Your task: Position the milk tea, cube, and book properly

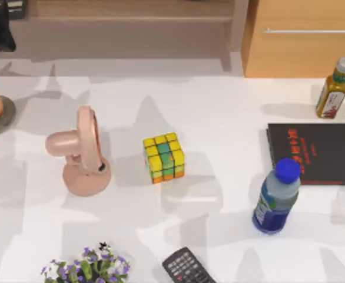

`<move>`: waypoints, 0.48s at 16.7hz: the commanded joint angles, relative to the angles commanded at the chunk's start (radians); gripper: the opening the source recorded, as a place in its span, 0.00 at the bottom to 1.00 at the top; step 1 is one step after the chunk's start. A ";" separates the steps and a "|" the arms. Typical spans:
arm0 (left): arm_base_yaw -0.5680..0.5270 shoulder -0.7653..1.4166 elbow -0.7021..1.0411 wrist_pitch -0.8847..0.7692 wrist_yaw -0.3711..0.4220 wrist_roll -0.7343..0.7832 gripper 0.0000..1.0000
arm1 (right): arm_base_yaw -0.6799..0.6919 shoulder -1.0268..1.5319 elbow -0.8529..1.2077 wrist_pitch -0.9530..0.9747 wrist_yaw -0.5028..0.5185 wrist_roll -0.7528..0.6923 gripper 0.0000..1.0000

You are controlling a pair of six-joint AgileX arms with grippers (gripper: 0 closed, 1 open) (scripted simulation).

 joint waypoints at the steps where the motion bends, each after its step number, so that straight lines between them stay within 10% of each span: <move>1: -0.036 0.010 0.074 -0.093 -0.006 -0.021 1.00 | 0.000 0.000 0.000 0.000 0.000 0.000 1.00; 8: -0.337 0.156 0.627 -0.952 -0.091 -0.270 1.00 | 0.000 0.000 0.000 0.000 0.000 0.000 1.00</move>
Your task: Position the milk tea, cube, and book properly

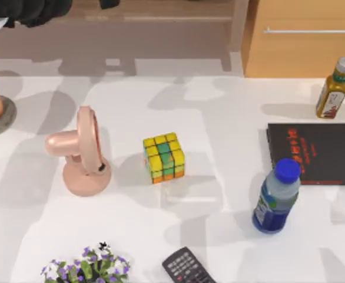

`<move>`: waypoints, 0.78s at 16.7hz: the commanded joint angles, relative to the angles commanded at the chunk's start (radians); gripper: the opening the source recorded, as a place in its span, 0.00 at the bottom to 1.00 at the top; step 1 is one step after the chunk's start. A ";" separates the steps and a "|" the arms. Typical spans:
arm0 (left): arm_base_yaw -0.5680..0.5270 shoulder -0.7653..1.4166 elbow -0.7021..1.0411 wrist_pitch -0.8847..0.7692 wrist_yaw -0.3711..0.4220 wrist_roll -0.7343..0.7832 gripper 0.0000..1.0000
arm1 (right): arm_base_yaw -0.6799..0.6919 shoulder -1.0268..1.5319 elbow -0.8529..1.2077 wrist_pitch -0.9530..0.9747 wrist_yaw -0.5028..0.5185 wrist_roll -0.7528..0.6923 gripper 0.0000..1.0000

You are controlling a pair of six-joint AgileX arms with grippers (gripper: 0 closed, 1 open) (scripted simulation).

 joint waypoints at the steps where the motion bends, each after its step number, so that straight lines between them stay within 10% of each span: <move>1: -0.045 0.028 0.071 -0.133 -0.017 -0.047 1.00 | 0.000 0.000 0.000 0.000 0.000 0.000 1.00; 7: -0.281 0.207 0.403 -0.821 -0.130 -0.347 1.00 | 0.000 0.000 0.000 0.000 0.000 0.000 1.00; 13: -0.409 0.344 0.539 -1.158 -0.217 -0.567 1.00 | 0.000 0.000 0.000 0.000 0.000 0.000 1.00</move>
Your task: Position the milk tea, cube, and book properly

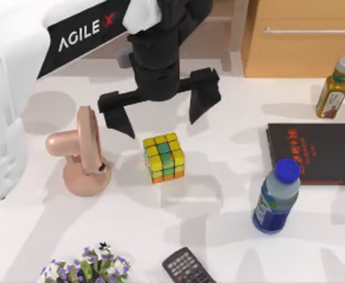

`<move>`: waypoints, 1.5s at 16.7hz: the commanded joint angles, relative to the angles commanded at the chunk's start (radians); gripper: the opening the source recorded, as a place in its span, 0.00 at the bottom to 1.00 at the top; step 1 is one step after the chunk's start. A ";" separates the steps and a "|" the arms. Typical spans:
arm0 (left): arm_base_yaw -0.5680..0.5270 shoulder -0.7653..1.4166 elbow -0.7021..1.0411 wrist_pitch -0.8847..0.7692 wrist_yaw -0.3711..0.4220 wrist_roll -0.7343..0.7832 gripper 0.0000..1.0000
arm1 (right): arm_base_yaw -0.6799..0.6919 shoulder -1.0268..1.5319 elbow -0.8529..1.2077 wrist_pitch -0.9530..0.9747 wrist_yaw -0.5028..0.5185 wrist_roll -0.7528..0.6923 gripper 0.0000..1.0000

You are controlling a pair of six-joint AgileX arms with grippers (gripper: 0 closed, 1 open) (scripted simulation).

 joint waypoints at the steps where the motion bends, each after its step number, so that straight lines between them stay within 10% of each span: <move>1: -0.008 0.011 0.005 -0.019 -0.006 -0.016 1.00 | 0.000 0.000 0.000 0.000 0.000 0.000 1.00; 20: -0.010 0.046 -0.181 0.190 -0.009 -0.021 1.00 | 0.000 0.000 0.000 0.000 0.000 0.000 1.00; 25: -0.010 0.046 -0.181 0.190 -0.009 -0.021 0.62 | 0.000 0.000 0.000 0.000 0.000 0.000 1.00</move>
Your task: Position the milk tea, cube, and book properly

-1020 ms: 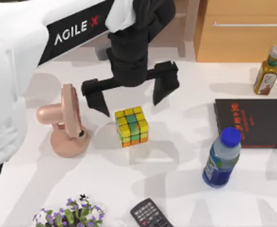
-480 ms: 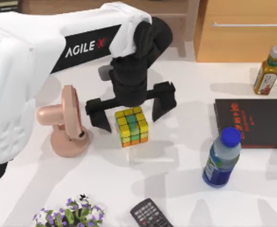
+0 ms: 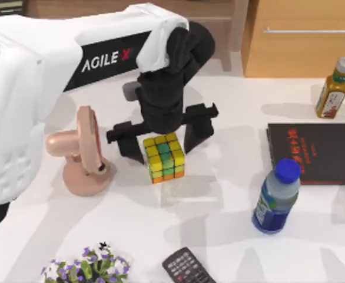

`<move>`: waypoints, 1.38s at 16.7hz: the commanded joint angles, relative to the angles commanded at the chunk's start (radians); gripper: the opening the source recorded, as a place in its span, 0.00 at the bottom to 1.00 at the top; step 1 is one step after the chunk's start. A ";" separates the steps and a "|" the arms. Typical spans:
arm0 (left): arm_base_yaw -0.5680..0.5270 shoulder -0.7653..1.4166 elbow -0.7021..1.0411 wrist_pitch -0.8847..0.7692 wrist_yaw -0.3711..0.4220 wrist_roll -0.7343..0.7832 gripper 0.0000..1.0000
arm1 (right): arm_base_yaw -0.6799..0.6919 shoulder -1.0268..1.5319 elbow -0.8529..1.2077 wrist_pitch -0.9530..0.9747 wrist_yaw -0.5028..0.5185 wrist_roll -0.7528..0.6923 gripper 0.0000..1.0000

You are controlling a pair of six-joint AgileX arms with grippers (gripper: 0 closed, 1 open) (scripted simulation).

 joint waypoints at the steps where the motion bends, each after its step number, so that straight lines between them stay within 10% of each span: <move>1: 0.000 0.000 0.000 0.000 0.000 0.000 0.55 | 0.000 0.000 0.000 0.000 0.000 0.000 1.00; 8: 0.000 0.000 0.000 0.000 0.000 0.000 0.02 | 0.000 0.000 0.000 0.000 0.000 0.000 1.00; 23: -0.012 -0.022 0.068 -0.075 -0.001 0.000 0.00 | 0.000 0.000 0.000 0.000 0.000 0.000 1.00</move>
